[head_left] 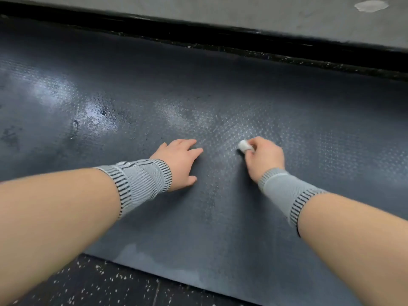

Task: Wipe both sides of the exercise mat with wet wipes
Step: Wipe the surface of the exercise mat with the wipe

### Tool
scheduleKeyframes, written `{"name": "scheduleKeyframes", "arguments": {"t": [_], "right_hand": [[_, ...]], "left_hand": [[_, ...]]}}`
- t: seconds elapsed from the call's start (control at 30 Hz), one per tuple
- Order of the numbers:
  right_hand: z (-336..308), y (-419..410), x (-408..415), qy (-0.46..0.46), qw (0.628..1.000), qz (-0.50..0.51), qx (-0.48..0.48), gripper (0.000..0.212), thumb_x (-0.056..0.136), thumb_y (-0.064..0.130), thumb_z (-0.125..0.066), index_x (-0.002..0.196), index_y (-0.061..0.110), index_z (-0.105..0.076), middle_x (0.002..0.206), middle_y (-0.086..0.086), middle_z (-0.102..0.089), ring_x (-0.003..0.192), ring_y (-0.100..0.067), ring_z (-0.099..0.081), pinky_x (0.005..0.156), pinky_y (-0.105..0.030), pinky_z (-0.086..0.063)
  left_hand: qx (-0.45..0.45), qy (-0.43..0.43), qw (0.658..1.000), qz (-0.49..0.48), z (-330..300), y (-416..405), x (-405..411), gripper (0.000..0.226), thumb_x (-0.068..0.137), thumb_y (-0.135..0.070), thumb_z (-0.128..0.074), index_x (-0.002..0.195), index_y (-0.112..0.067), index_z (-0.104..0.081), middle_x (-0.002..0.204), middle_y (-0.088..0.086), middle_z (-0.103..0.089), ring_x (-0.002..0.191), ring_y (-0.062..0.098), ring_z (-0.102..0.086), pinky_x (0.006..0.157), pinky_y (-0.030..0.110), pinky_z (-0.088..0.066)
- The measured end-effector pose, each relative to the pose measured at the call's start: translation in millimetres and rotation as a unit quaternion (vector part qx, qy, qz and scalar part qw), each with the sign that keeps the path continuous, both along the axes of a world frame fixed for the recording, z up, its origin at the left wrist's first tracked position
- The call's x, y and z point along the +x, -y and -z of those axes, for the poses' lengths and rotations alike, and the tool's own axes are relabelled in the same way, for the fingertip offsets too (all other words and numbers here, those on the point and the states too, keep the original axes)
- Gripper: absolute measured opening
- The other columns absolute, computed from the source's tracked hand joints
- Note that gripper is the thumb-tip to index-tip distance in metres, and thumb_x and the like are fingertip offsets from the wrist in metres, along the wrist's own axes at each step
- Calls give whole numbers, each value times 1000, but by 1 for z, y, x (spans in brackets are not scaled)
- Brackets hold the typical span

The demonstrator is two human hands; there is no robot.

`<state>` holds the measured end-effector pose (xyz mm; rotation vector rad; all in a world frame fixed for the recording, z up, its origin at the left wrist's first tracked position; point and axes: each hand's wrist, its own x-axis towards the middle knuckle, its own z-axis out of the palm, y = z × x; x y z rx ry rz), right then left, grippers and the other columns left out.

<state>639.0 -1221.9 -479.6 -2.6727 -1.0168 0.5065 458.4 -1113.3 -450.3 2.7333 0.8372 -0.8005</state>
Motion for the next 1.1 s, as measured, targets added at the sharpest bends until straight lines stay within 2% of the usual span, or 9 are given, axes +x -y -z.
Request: {"name": "scheduleKeyframes", "arguments": {"t": [0.07, 0.23, 0.37, 0.43, 0.57, 0.67, 0.87, 1.0, 1.1], "right_hand": [[-2, 3, -6, 4, 999, -9, -40, 26, 93, 16, -47, 115, 19, -61, 112, -7, -62, 104, -27, -58, 80, -25, -41], [-2, 4, -60, -10, 964, -260, -50, 29, 92, 17, -48, 117, 19, -62, 114, -8, -55, 107, -29, -55, 88, -29, -41], [-3, 3, -17, 33, 998, -59, -12, 32, 94, 16, -45, 119, 21, -64, 117, -10, -54, 106, -30, -54, 88, -30, -41], [3, 13, -20, 20, 999, -25, -20, 33, 94, 15, -45, 122, 21, -62, 120, -11, -51, 107, -30, -54, 88, -31, -40], [11, 35, -78, -68, 988, -138, 24, 33, 94, 17, -46, 123, 20, -60, 121, -10, -52, 106, -28, -52, 83, -26, -38], [9, 39, -76, -54, 973, -224, 26, 32, 94, 19, -47, 121, 24, -63, 113, -5, -53, 103, -25, -55, 84, -24, -39], [8, 36, -32, 9, 999, -33, -9, 32, 94, 17, -46, 121, 22, -62, 118, -8, -53, 105, -27, -55, 87, -29, -40], [11, 52, -97, -70, 982, -173, -7, 37, 93, 17, -46, 121, 35, -61, 119, 0, -50, 109, -22, -54, 92, -23, -38], [12, 63, -108, -88, 965, -246, 17, 33, 92, 17, -48, 119, 28, -63, 115, -2, -53, 107, -24, -56, 91, -26, -39]], "left_hand": [[15, -21, 998, 49, -6, -6, -8, 78, 91, -49, -59, 154, -27, -20, 163, 1, -9, 149, 23, -12, 118, 48, -25], [22, -27, 995, 92, -12, 3, -22, 78, 91, -49, -58, 154, -26, -19, 163, 2, -9, 149, 23, -11, 118, 39, -25], [-19, 17, 999, 25, 9, 33, -30, 77, 91, -50, -57, 155, -25, -20, 163, 0, -9, 150, 22, -8, 119, 41, -21], [-27, 23, 999, 11, 16, 40, -37, 77, 91, -50, -56, 155, -26, -19, 163, 0, -9, 150, 22, -7, 119, 43, -20], [-26, -2, 1000, 1, 19, 48, -55, 79, 90, -53, -56, 155, -28, -18, 164, -1, -6, 150, 21, -6, 119, 45, -20], [-30, -7, 999, -12, 19, 56, -56, 79, 90, -54, -55, 155, -30, -17, 164, -2, -3, 150, 20, -4, 120, 46, -17], [-32, -9, 999, -16, 23, 72, -63, 82, 91, -56, -53, 156, -29, -11, 164, -3, 3, 151, 20, 2, 121, 49, -13], [-27, -11, 999, -12, 22, 74, -63, 84, 91, -56, -54, 156, -28, -9, 164, -3, 4, 151, 19, 2, 121, 49, -13], [-28, -8, 999, -14, 21, 75, -63, 85, 91, -56, -54, 156, -27, -9, 164, -3, 4, 151, 19, 3, 121, 49, -12]]}}
